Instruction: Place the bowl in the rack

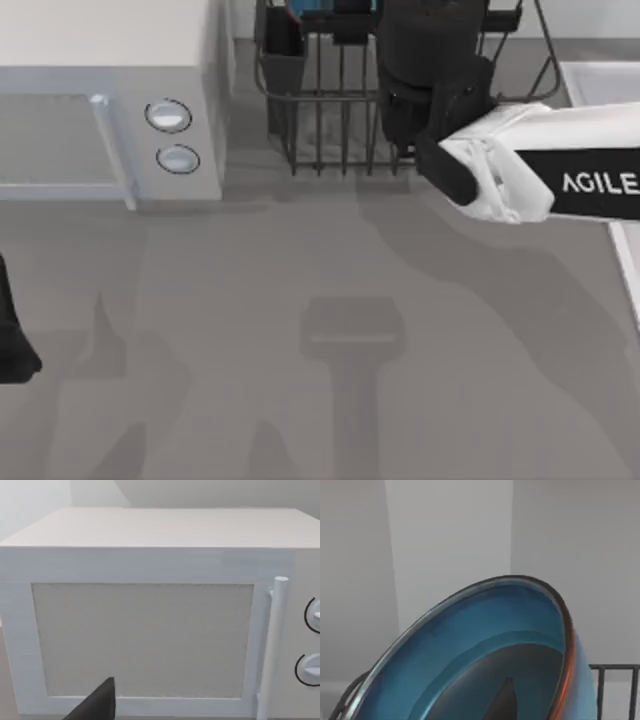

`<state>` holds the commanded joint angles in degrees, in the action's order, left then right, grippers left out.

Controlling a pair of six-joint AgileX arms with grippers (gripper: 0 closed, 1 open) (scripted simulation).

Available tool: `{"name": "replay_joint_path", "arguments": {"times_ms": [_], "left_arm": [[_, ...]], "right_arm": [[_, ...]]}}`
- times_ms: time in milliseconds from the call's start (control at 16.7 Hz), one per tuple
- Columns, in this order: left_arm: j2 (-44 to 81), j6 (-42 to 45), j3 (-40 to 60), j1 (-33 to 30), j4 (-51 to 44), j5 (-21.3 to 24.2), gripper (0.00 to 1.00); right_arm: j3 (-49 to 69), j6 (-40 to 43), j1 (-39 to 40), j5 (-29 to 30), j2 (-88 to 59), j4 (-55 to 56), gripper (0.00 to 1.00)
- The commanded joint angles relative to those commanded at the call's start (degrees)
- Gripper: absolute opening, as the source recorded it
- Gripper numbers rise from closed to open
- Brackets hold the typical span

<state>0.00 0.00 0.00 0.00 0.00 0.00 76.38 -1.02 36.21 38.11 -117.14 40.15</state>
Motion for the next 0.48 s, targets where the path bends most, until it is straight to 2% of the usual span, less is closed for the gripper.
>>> {"name": "replay_joint_path", "arguments": {"times_ms": [120,480], "left_arm": [[0.00,0.00,0.00,0.00,0.00,0.00,1.00],[0.00,0.00,0.00,0.00,0.00,0.00,1.00]], "right_arm": [[0.00,0.00,0.00,0.00,0.00,0.00,0.98],[0.00,0.00,0.00,0.00,0.00,0.00,1.00]]}}
